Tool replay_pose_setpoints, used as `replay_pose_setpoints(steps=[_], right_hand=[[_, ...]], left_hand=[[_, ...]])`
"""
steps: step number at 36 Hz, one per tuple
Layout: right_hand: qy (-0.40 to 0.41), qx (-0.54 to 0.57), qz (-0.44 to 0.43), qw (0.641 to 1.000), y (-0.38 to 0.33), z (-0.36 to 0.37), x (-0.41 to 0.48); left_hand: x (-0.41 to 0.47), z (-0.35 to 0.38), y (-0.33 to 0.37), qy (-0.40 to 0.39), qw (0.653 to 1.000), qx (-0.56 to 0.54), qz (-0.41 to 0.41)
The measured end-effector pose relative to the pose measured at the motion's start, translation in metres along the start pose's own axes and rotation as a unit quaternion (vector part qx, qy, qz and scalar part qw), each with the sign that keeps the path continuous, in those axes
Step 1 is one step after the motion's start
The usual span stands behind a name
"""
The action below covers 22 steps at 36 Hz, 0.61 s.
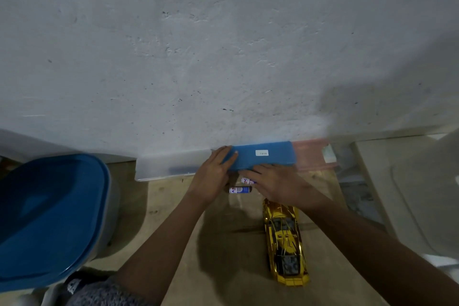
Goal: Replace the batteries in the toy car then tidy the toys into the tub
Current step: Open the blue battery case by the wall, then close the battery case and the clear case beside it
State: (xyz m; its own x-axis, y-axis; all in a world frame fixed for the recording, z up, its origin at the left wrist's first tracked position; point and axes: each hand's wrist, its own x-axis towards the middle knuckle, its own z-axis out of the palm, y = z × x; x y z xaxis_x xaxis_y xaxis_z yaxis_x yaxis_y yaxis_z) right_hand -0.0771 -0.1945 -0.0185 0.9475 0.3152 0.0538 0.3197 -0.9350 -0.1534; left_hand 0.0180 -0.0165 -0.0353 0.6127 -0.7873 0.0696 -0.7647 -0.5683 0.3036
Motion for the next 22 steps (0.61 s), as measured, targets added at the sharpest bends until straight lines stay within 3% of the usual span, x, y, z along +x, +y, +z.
replay_pose_setpoints(steps=[7,22], right_hand=[[0.092,0.050,0.104,0.989,0.015,-0.006,0.003],[0.018,0.082,0.213,0.973,0.008,-0.014,0.013]], left_hand=[[0.001,-0.001,-0.001,-0.021,1.000,-0.004,0.000],[0.004,-0.009,0.002,-0.084,0.995,0.049,-0.015]])
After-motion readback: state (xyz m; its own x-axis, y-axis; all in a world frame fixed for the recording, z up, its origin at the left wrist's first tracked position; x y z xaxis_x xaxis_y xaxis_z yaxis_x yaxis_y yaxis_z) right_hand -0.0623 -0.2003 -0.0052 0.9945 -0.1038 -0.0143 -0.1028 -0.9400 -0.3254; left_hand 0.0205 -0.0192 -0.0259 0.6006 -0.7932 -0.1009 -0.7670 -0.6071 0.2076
